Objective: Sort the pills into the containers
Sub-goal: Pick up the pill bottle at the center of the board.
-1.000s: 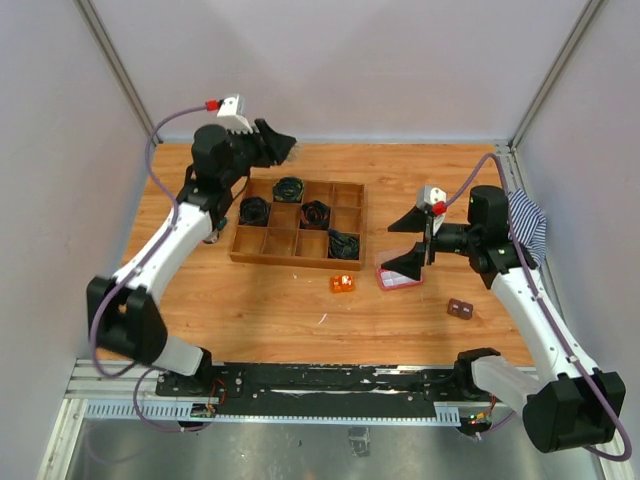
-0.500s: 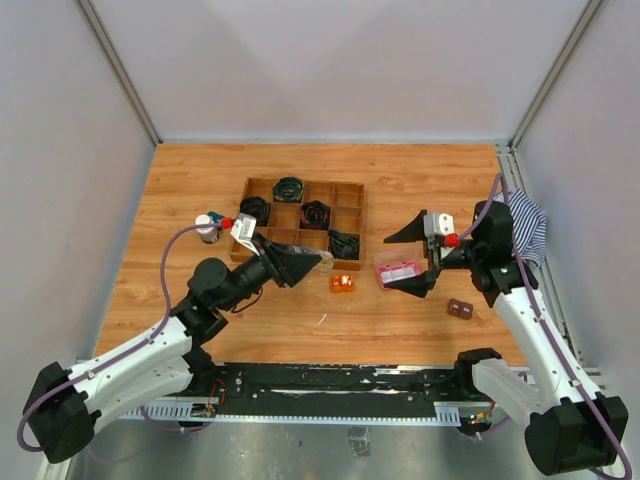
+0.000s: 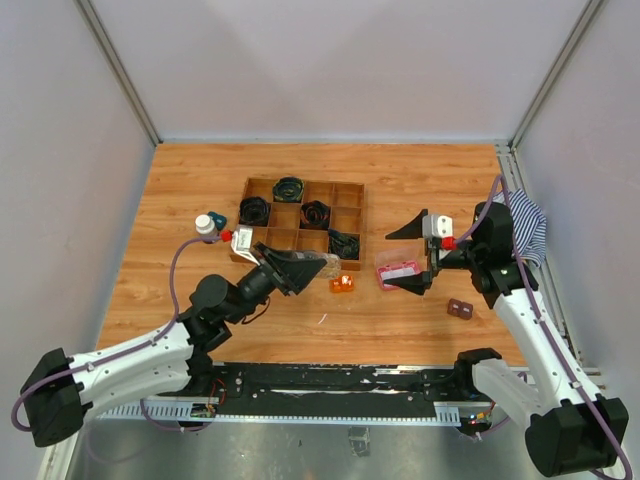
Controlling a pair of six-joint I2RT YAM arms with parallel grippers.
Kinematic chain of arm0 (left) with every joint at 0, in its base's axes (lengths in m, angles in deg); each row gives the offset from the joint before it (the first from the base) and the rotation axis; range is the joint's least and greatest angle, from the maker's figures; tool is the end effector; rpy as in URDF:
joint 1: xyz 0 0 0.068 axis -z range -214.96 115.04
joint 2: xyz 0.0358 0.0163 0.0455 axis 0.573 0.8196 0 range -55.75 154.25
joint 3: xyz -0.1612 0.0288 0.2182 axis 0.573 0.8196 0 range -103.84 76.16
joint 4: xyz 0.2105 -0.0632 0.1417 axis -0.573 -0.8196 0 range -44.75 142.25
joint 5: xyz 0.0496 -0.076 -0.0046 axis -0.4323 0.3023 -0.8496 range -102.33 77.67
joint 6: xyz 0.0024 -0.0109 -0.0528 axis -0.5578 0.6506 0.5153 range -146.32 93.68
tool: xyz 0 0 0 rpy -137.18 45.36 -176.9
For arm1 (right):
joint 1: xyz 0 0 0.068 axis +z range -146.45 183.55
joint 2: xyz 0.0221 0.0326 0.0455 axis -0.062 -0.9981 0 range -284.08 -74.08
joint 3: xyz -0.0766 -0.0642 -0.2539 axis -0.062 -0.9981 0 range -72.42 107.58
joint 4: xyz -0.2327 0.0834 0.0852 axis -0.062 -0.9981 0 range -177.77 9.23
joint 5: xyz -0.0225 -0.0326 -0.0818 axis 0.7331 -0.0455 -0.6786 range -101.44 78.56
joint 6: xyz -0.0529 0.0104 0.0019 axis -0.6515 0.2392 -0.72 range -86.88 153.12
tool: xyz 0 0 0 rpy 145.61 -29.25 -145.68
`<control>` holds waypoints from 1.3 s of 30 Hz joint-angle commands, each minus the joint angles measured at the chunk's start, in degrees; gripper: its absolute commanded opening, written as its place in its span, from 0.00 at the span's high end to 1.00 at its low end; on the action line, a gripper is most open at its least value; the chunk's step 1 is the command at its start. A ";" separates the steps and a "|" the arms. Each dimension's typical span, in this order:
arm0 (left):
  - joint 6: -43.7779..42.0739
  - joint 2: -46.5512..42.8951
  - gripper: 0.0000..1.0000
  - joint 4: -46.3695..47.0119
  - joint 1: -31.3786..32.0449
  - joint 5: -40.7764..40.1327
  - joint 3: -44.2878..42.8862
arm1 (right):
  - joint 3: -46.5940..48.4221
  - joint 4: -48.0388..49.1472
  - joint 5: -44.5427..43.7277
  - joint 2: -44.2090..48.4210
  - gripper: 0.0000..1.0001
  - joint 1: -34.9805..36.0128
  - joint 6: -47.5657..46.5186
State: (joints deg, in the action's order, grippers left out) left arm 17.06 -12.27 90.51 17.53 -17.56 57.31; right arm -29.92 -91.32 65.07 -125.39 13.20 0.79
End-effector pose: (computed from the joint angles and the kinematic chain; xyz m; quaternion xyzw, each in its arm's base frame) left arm 0.1138 -0.1427 0.2733 0.0133 0.6185 -0.5640 0.5470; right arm 0.1755 0.0649 0.3141 -0.5637 0.4700 0.4060 0.5445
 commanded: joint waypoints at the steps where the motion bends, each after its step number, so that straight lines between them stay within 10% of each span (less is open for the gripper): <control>1: 0.86 2.82 1.00 11.48 3.23 -6.78 1.57 | -1.20 4.52 -5.53 0.36 0.02 2.85 3.67; 11: 1.77 15.08 1.00 17.82 10.06 -21.75 -2.29 | -3.13 16.67 -12.40 -2.31 0.02 14.00 14.75; 23: 6.68 24.47 1.00 17.80 13.33 -20.83 -8.34 | -5.22 17.85 -20.77 -3.22 0.02 21.48 9.87; 35: 8.75 25.69 0.93 19.84 13.53 -17.90 -8.40 | -4.68 16.94 -19.53 -3.45 0.52 22.60 8.22; 39: 9.08 25.20 0.66 20.54 13.52 -17.93 -7.64 | -3.96 14.63 -16.82 -3.32 0.76 22.77 6.23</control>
State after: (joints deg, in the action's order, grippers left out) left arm 25.23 13.37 106.27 30.53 -35.71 49.77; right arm -34.58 -75.08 43.37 -128.84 34.53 9.33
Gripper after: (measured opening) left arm 0.537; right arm 0.529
